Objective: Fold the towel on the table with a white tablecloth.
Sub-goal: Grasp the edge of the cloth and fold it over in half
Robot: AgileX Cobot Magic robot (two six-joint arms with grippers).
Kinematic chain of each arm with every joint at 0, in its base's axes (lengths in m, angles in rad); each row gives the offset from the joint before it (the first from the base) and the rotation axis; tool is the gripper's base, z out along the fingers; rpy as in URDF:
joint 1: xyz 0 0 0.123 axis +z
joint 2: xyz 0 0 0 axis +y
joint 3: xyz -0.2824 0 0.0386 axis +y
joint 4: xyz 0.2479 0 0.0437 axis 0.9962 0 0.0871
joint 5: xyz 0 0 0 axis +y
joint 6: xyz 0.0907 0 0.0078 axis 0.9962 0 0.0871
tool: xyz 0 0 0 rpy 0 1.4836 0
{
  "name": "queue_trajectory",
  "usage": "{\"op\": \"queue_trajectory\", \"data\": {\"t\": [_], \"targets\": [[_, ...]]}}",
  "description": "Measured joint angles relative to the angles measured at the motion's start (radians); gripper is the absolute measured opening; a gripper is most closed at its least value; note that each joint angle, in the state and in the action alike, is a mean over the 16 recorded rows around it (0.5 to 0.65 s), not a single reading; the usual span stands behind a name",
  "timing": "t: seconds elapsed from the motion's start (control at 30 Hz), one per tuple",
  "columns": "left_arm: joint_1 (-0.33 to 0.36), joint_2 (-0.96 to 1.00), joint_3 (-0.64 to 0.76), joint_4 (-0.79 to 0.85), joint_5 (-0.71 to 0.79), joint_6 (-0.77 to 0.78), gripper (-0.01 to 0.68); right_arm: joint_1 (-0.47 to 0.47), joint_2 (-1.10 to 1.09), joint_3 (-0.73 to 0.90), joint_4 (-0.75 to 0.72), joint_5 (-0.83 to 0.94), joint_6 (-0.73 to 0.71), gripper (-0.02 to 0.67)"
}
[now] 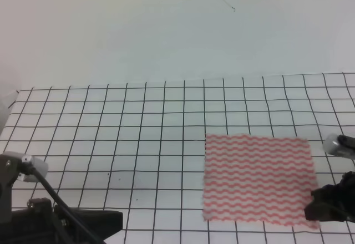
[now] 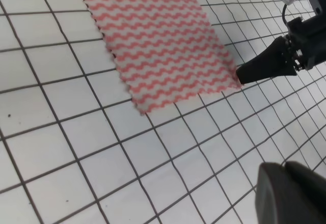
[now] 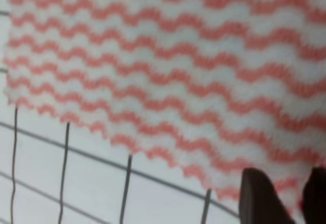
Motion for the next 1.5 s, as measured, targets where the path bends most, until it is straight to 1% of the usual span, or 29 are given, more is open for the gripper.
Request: {"op": "queue_trajectory", "data": {"t": [0.2,0.7,0.83,1.0,1.23,1.37,1.5], "targets": [[0.0,0.0,0.0,0.0,0.002,0.001,0.001,0.0,0.0,0.0,-0.02,0.033,-0.014,0.183],[0.0,0.0,0.0,0.01,0.018,-0.009,0.001,-0.002,-0.027,-0.006,-0.022,0.106,-0.062,0.183],[0.0,0.0,0.0,0.017,0.023,-0.01,0.001,-0.002,-0.066,-0.011,-0.078,0.108,-0.011,0.183],[0.0,0.0,0.0,0.026,0.028,-0.009,0.001,-0.002,-0.12,-0.017,-0.193,0.112,0.102,0.187],[0.0,0.0,0.0,0.03,0.036,-0.007,0.001,-0.002,-0.17,-0.021,-0.325,0.098,0.283,0.229],[0.0,0.0,0.0,0.025,0.042,-0.006,0.001,-0.002,-0.165,-0.02,-0.348,0.093,0.342,0.26],[0.0,0.0,0.0,0.017,0.047,-0.006,0.001,-0.002,-0.145,-0.02,-0.324,0.082,0.359,0.29]]}}
